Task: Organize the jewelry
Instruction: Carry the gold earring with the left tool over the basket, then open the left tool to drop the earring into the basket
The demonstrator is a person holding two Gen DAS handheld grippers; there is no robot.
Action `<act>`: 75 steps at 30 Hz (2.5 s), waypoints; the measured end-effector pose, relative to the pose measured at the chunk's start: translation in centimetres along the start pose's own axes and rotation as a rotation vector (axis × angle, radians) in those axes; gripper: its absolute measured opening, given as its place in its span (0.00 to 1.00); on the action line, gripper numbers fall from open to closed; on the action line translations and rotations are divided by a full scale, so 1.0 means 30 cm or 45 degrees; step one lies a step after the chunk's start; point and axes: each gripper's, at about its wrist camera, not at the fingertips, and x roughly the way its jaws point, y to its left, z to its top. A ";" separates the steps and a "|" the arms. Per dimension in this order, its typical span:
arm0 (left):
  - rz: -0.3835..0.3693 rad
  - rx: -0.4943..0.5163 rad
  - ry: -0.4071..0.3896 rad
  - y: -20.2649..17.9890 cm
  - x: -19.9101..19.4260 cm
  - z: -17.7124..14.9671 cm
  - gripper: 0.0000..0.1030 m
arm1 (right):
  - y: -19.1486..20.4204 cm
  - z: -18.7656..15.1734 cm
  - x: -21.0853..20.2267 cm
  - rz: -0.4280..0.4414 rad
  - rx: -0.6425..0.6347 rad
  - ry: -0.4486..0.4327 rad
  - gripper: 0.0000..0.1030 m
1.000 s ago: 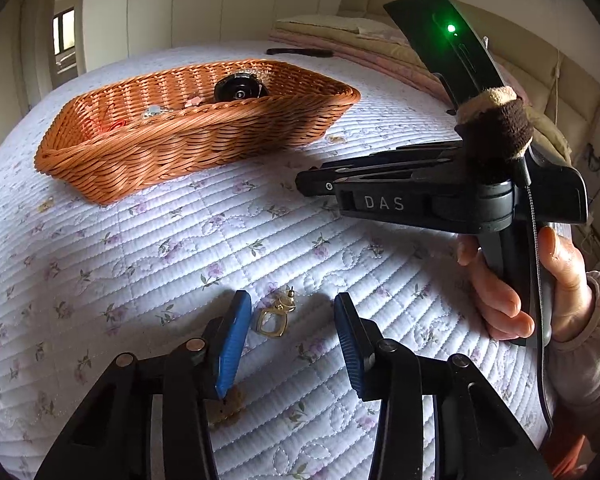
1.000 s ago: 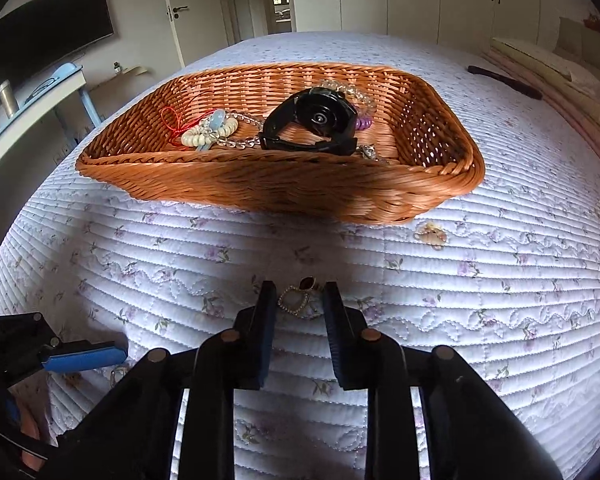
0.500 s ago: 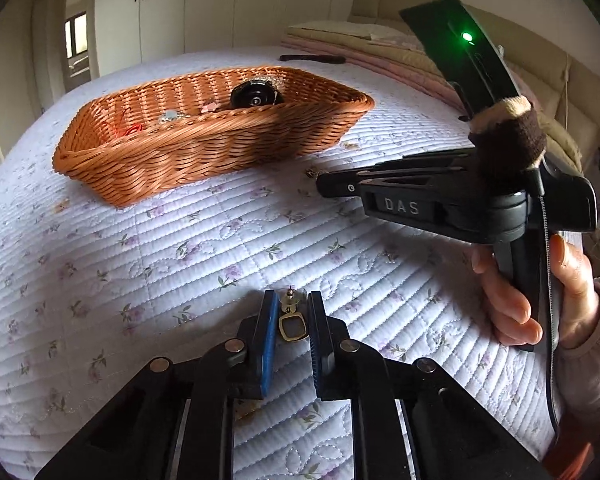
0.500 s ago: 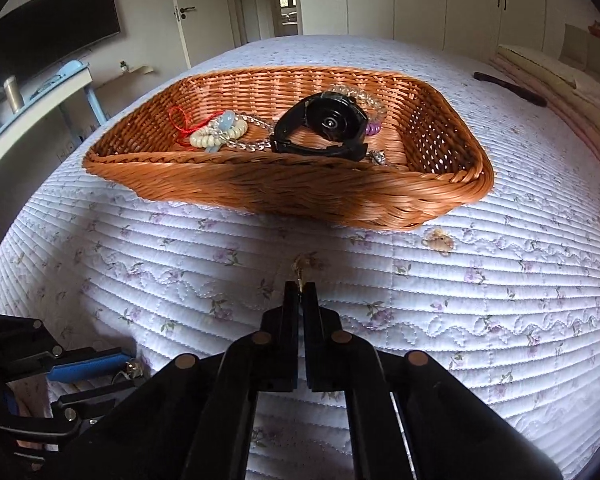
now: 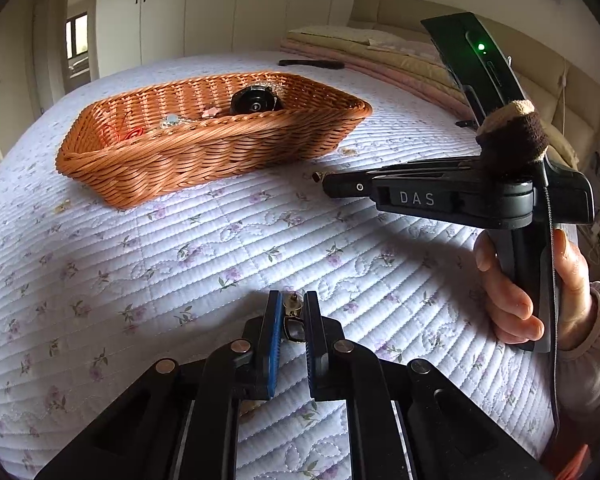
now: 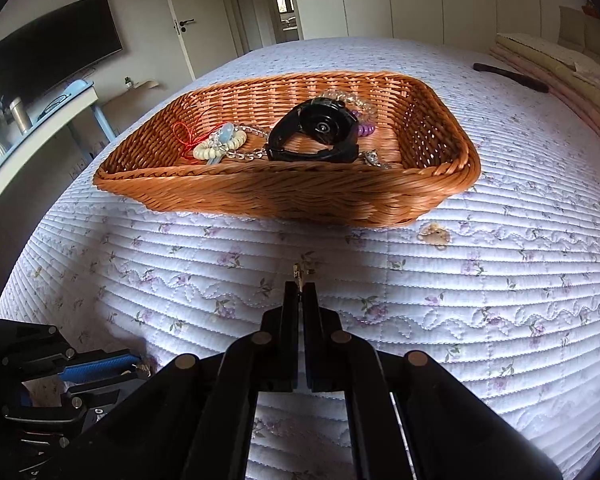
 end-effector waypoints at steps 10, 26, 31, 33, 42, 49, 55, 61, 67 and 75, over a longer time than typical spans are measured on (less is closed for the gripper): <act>-0.008 0.010 -0.069 -0.005 -0.035 -0.003 0.10 | -0.017 -0.007 -0.038 0.022 0.013 -0.024 0.04; 0.000 0.017 -0.215 -0.012 -0.121 0.015 0.10 | -0.014 -0.017 -0.128 0.048 -0.012 -0.104 0.04; -0.022 -0.015 -0.282 0.005 -0.171 0.028 0.10 | -0.008 -0.008 -0.151 0.062 -0.015 -0.134 0.04; -0.042 -0.045 -0.294 0.020 -0.188 0.049 0.10 | -0.004 -0.003 -0.178 0.069 -0.017 -0.154 0.04; 0.005 -0.043 -0.382 0.065 -0.256 0.241 0.10 | 0.005 0.105 -0.285 0.056 -0.020 -0.255 0.04; 0.066 -0.127 -0.426 0.178 -0.153 0.414 0.10 | -0.019 0.286 -0.220 0.025 -0.024 -0.270 0.04; 0.072 -0.321 -0.364 0.355 0.005 0.517 0.10 | -0.058 0.453 -0.053 0.055 0.050 -0.201 0.03; 0.107 -0.377 -0.265 0.423 0.136 0.516 0.10 | -0.092 0.534 0.134 0.080 0.136 -0.078 0.03; 0.104 -0.400 -0.217 0.440 0.195 0.488 0.10 | -0.103 0.519 0.197 0.112 0.141 -0.038 0.03; 0.071 -0.470 -0.257 0.464 0.148 0.478 0.57 | -0.110 0.516 0.196 0.085 0.150 -0.045 0.05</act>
